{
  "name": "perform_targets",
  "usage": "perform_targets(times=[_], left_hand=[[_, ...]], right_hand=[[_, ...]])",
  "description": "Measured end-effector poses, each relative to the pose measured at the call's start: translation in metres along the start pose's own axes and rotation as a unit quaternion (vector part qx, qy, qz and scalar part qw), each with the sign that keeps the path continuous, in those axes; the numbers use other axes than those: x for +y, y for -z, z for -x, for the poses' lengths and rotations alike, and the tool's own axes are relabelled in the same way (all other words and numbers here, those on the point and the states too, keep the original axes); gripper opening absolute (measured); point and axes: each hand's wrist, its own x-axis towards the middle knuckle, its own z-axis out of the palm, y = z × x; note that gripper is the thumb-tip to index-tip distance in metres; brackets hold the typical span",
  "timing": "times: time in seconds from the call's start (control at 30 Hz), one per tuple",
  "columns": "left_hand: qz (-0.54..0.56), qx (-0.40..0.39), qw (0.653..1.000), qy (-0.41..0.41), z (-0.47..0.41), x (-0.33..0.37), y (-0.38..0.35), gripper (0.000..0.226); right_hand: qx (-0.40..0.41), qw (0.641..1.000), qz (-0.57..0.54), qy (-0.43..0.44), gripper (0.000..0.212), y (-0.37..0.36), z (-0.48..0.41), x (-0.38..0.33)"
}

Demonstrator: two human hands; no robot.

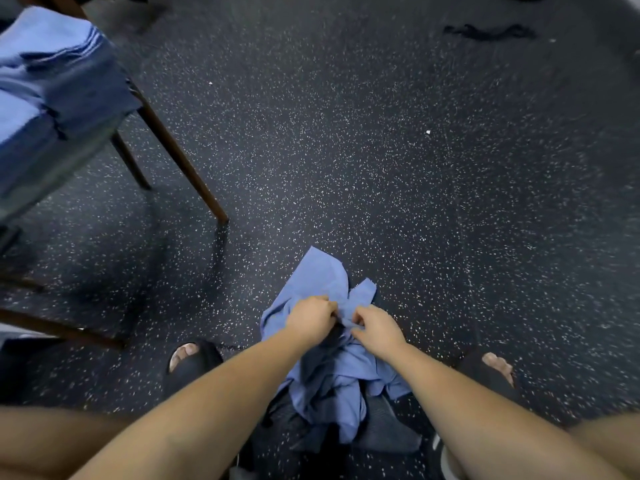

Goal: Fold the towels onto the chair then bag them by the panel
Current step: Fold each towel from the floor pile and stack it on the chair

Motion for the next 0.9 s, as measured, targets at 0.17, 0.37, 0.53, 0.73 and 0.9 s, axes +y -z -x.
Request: perform_targets(times=[0.17, 0.37, 0.53, 0.73, 0.9], left_hand=[[0.114, 0.016, 0.993, 0.028, -0.005, -0.008, 0.030, 0.011], [0.167, 0.080, 0.983, 0.012, -0.023, -0.027, 0.110, 0.007], [0.166, 0.134, 0.977, -0.019, -0.022, -0.029, 0.193, 0.008], [0.101, 0.210, 0.970, -0.064, -0.015, -0.015, 0.282, 0.004], [0.135, 0.250, 0.957, -0.062, 0.004, 0.018, 0.339, 0.006]], right_hand=[[0.052, 0.992, -0.110, -0.019, 0.011, 0.019, -0.012, -0.014], [0.088, 0.969, -0.230, 0.010, 0.010, 0.114, -0.023, -0.052], [0.052, 0.955, -0.281, 0.074, 0.009, 0.206, -0.015, -0.088], [0.052, 0.930, -0.338, 0.133, 0.011, 0.293, 0.010, -0.123], [0.060, 0.921, -0.346, 0.170, 0.010, 0.353, 0.032, -0.140]])
